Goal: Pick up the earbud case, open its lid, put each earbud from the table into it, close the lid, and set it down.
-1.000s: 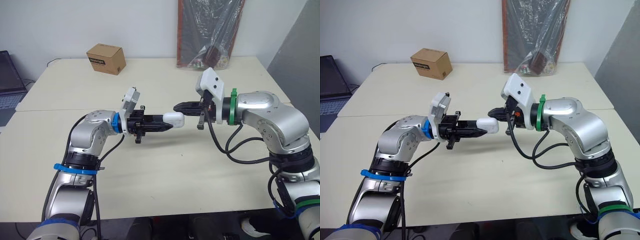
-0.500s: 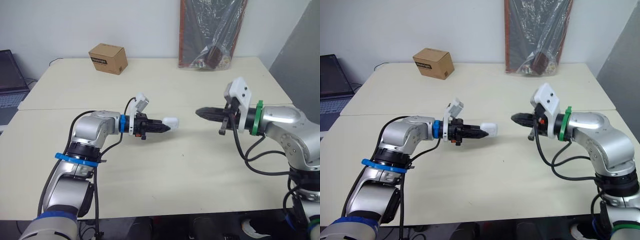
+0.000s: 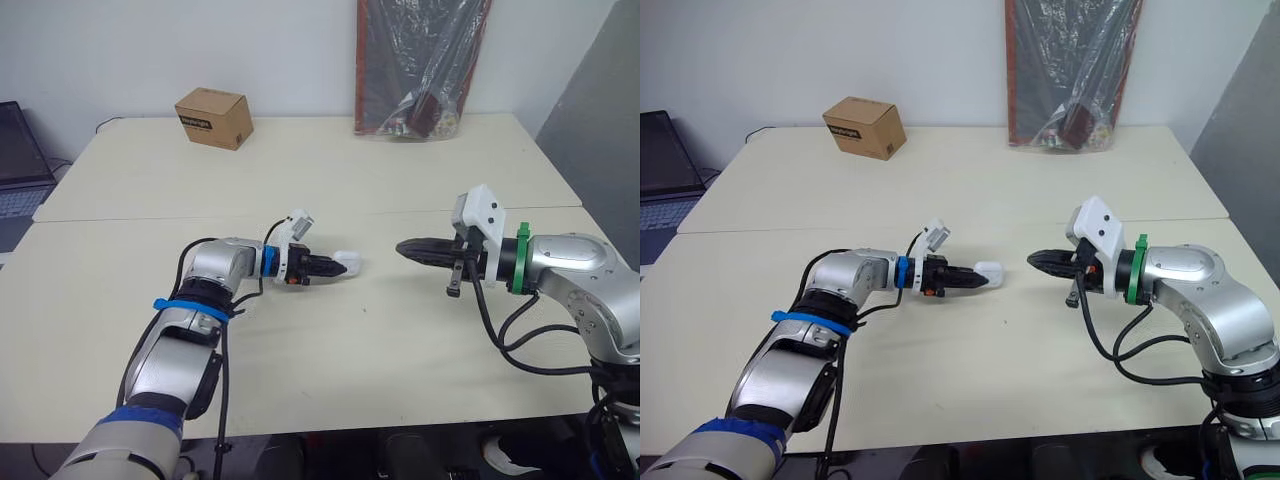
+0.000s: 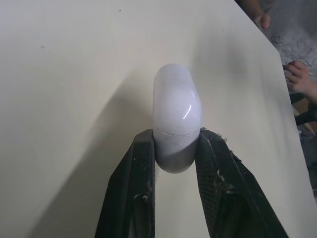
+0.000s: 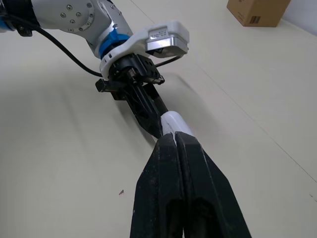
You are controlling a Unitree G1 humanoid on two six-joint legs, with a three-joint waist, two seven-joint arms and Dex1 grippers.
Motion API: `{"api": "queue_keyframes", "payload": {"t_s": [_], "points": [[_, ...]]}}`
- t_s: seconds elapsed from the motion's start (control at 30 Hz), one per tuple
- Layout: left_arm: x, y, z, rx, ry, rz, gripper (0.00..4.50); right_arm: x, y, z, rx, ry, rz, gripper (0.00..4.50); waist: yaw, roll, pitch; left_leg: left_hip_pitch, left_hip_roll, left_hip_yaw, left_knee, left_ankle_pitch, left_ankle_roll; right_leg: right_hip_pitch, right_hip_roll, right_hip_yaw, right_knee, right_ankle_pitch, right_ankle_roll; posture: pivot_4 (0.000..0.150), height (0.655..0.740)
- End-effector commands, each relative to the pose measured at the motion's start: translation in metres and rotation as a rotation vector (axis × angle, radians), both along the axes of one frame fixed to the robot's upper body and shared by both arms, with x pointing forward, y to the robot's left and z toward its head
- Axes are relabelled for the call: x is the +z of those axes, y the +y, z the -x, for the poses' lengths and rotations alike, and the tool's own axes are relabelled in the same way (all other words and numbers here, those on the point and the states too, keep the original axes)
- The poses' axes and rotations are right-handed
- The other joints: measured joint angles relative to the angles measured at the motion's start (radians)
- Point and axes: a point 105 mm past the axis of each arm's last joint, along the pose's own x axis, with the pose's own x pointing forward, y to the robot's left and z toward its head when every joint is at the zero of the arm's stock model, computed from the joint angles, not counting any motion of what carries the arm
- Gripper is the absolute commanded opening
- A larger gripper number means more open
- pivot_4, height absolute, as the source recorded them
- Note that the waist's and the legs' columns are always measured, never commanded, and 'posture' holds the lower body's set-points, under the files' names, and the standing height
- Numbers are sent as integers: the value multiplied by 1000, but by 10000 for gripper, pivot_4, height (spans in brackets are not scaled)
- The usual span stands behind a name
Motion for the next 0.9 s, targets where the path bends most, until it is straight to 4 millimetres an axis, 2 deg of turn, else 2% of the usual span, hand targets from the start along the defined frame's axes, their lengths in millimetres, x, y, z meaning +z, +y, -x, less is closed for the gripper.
{"api": "queue_keyframes", "payload": {"t_s": [0.03, 0.23, 0.3, 0.4, 0.57, 0.9], "points": [[11, 2, -8, 19, -52, 11, 7753, 3, 3, 7, 32, -33, 12, 321, 0, 0, 0, 0, 0, 0, 0, 0, 0, 0, 0, 0, 0, 0, 0, 1500, 7400], [3, 2, -12, 41, -54, -19, 7753, 0, 4, 6, 34, -32, 20, 321, 0, 0, 0, 1, 0, 0, 1, 0, 0, 0, 0, 0, 1, 0, 0, 1500, 7400], [-1, 3, -13, 49, -61, -44, 15067, 0, 4, 6, 34, -32, 22, 0, 1, 0, 0, 1, 0, 0, 1, 0, 0, 1, 0, 0, 1, 0, 0, 1500, 7400], [-4, 5, -16, 60, -69, -71, 23049, -1, 4, 6, 33, -32, 26, 0, 1, 0, 0, 1, 0, 0, 1, 0, 0, 2, 0, 0, 1, 0, 0, 1500, 7400], [-7, 15, -16, 68, -80, -117, 33991, -2, 3, 5, 32, -31, 34, 0, 0, 0, 0, 3, 0, 0, 1, 0, 0, 3, 0, 0, 1, 0, 1, 1500, 7400], [-3, 55, -8, 95, -148, -203, 33991, -6, 3, 2, 31, -37, 35, 0, -23, 0, 0, 6, 0, 0, 0, 0, 0, 3, 1, 2, 2, 0, 1, 1500, 7400]]}}
